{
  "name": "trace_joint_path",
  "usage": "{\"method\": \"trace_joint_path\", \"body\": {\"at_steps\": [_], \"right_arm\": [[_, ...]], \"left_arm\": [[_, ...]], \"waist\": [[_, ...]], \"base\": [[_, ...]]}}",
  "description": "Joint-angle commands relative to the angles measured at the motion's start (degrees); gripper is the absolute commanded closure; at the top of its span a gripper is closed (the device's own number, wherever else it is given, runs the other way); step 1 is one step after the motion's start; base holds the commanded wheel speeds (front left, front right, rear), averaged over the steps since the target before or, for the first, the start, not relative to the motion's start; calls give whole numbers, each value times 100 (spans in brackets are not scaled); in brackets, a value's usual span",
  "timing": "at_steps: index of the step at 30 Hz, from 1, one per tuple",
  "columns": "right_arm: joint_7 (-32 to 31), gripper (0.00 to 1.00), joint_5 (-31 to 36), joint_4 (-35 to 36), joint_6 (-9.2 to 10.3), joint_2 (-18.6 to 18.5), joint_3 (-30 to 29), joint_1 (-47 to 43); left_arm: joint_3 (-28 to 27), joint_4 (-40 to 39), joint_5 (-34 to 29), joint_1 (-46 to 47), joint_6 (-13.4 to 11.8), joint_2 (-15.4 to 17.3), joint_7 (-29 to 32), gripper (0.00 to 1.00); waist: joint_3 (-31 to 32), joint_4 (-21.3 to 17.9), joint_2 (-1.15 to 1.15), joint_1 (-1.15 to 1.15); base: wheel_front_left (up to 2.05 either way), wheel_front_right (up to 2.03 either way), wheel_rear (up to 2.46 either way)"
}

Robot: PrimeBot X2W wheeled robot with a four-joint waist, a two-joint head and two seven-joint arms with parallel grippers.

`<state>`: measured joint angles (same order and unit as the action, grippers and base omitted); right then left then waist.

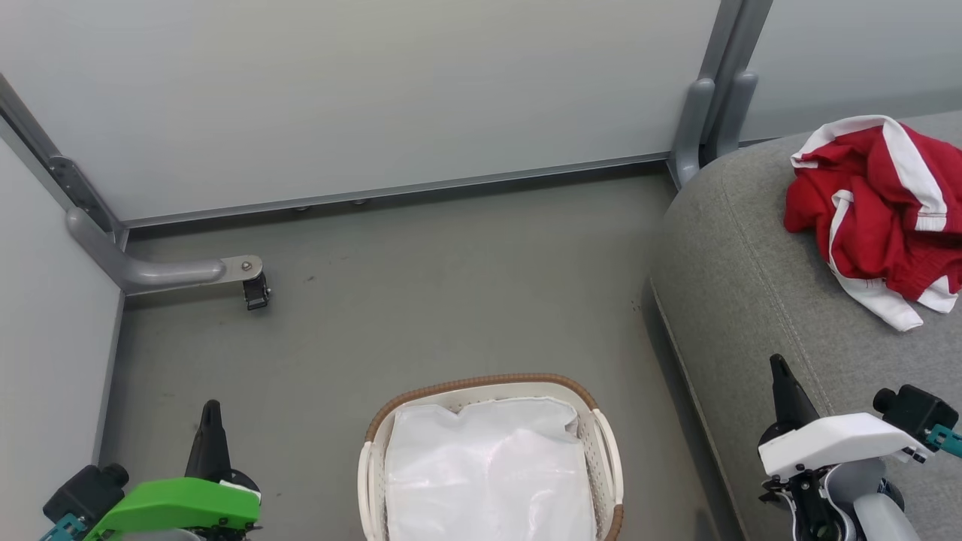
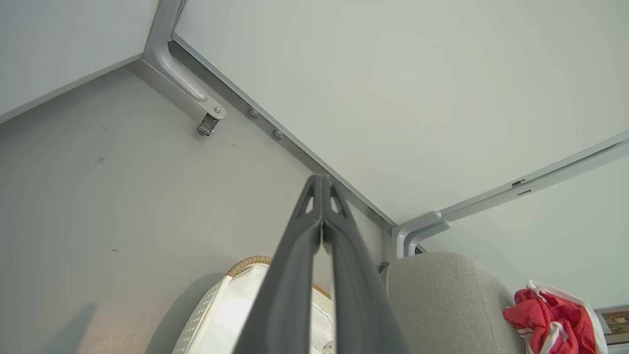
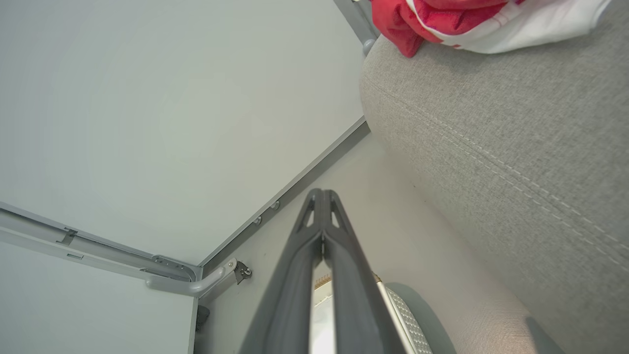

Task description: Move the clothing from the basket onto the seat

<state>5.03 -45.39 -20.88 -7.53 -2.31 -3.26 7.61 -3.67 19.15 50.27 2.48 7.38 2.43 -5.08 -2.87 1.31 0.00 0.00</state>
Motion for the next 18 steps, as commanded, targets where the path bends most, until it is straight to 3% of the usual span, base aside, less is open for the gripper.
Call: {"method": "trace_joint_path", "body": {"at_steps": [1,18], "right_arm": [[-41,100,-212,107,2,-41,-32,-9],[-360,100,-1487,278,3,-51,-119,-51]], "left_arm": [[-35,-87,194,166,6,35,43,100],[-109,-214,1336,245,9,44,363,100]], "waist": [[5,-2,0,0],[62,-30,0,0]], "base": [[0,0,0],[0,0,0]]}}
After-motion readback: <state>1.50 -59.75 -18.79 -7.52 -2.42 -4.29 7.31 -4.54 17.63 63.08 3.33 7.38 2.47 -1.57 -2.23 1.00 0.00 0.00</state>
